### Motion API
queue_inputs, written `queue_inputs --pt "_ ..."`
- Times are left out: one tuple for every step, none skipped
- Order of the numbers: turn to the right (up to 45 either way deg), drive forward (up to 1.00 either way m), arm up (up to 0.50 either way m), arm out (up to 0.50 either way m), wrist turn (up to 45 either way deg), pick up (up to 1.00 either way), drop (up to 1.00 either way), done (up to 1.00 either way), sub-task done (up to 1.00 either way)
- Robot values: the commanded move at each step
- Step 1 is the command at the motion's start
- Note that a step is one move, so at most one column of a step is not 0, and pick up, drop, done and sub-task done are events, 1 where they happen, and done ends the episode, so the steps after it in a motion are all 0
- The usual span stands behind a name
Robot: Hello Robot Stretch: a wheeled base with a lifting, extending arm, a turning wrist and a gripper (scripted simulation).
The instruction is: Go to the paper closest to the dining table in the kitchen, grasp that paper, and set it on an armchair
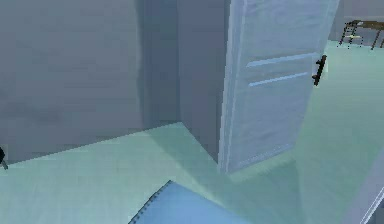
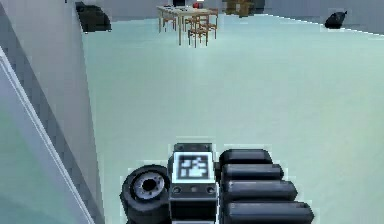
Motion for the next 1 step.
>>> queue_inputs --pt "3.0 0.0 0.0 0.0 0.0 0.0 0.0 0.0 0.0"
